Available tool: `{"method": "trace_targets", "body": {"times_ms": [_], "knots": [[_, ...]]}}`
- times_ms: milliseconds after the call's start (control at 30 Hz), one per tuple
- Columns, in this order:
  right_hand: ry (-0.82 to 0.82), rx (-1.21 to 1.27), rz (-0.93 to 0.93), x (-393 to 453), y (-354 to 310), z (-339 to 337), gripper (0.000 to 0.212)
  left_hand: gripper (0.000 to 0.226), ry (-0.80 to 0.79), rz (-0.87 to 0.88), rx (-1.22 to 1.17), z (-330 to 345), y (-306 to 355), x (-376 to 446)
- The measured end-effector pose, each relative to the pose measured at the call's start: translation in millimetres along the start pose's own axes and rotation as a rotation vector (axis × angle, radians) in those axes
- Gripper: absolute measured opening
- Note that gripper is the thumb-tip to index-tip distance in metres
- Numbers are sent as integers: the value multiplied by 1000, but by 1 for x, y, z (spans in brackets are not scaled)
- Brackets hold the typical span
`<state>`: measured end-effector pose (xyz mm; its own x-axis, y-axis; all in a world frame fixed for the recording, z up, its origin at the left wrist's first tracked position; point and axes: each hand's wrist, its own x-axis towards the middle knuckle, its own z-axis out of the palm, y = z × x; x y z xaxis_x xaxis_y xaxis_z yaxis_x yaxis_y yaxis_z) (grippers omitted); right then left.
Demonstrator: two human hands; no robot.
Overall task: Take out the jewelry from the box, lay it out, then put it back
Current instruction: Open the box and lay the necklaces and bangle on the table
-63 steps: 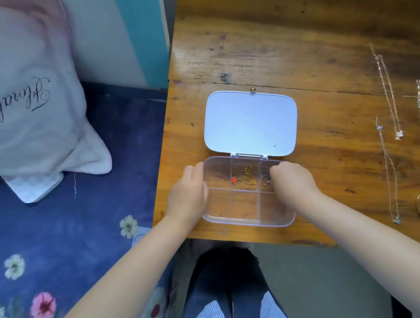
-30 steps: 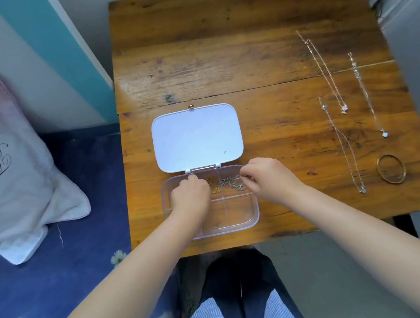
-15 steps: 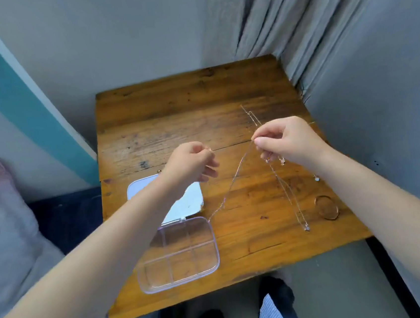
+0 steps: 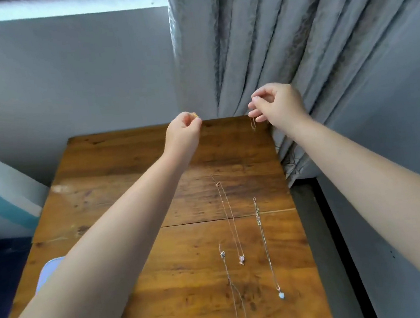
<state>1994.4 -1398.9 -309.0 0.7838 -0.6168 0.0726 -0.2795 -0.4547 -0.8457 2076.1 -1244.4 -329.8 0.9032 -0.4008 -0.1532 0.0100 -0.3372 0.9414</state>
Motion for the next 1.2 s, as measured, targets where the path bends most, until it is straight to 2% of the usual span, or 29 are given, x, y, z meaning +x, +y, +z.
{"method": "trace_targets", "body": {"times_ms": [133,233,333,400,433,500,533,633,667,767,800,933,1100,1200], "knots": [[-8,-99,5,17,69,15,21,17,-6,-45,189,43,-30,30],[-73,-335,-16,-2,127,43,23,25,-26,-180,400,63,-77,28],[-225,-590,-90,-29,173,66,22,27,-67,-300,546,72,-117,6],[-278,-710,-182,-45,188,75,9,23,-82,-359,558,74,-136,-5],[-251,-714,-230,-51,194,78,4,19,-74,-378,531,74,-144,-10],[-215,-668,-236,-63,199,80,6,7,-35,-411,430,75,-153,-19],[-199,-663,-246,-68,204,80,8,12,-14,-424,394,75,-156,-24],[-185,-649,-201,-77,213,78,34,35,-16,-400,412,74,-168,-38],[-183,-646,-233,-80,215,78,35,36,-15,-397,422,74,-171,-42],[-155,-781,-400,-93,212,76,4,16,4,-393,439,74,-177,-53],[-161,-799,-423,-96,213,75,11,12,11,-376,470,73,-177,-56],[-186,-824,-361,-106,213,72,25,27,18,-283,682,72,-178,-67],[-199,-752,-309,-118,208,72,37,32,-7,-222,710,70,-182,-76],[-242,-669,-212,-135,206,69,41,29,4,-158,701,62,-183,-93]]}}
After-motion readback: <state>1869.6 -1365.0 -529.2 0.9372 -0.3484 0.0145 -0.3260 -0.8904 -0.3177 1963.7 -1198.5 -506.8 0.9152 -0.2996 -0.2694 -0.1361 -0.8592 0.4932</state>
